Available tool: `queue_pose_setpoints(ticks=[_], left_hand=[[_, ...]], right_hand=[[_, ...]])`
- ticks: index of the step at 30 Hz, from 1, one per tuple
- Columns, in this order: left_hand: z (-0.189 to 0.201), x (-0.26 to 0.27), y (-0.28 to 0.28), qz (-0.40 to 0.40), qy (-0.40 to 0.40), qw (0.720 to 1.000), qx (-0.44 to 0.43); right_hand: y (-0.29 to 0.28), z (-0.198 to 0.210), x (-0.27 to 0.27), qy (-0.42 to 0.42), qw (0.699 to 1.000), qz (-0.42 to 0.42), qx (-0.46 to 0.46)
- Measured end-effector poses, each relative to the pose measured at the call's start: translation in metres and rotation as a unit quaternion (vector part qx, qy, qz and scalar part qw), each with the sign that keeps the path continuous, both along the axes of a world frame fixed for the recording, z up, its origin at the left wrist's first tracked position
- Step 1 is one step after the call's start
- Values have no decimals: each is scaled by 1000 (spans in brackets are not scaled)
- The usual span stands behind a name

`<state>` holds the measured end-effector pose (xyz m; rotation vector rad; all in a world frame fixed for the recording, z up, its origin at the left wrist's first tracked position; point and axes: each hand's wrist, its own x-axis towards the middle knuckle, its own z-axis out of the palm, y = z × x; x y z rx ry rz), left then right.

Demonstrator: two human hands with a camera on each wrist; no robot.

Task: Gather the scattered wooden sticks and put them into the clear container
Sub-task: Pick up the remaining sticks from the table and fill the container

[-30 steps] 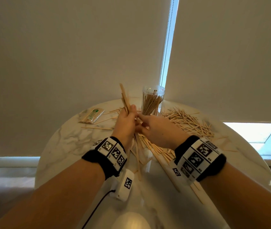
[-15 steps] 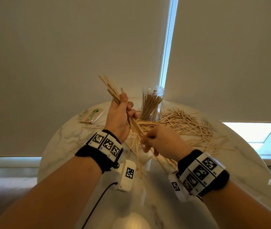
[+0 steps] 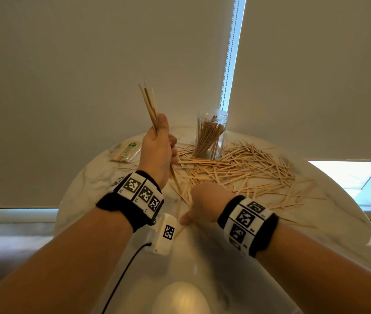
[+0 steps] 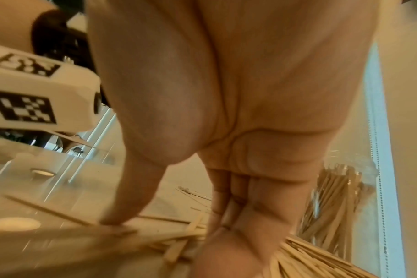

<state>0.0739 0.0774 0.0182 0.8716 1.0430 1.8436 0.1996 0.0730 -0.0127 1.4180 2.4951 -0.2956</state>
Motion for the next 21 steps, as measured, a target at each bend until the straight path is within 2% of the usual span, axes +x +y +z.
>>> queue_pose_setpoints(ticks=[4,7,13,16,19,21], left_hand=[[-8,-10,-5,17,7,1000,-16],[-15,-17,-7,27,18,999,-33],[-25,-21,-9,26,11,998,-52],[-29,-20,-9,11,22,998,-62],[-35,-19,-10,-27,37,996,-75],[-39,-16,-11,-46,44,995,-83]], right_hand=[[10,3,-7,10,999,28,15],[16,-4,-3,33,999,6,19],[11,-2,-2,-15,999,-17,31],[9,-5,1,-10,998,-30,45],[14,-4,9,21,998,-60,26],[20,3,16,76,993,-94,12]])
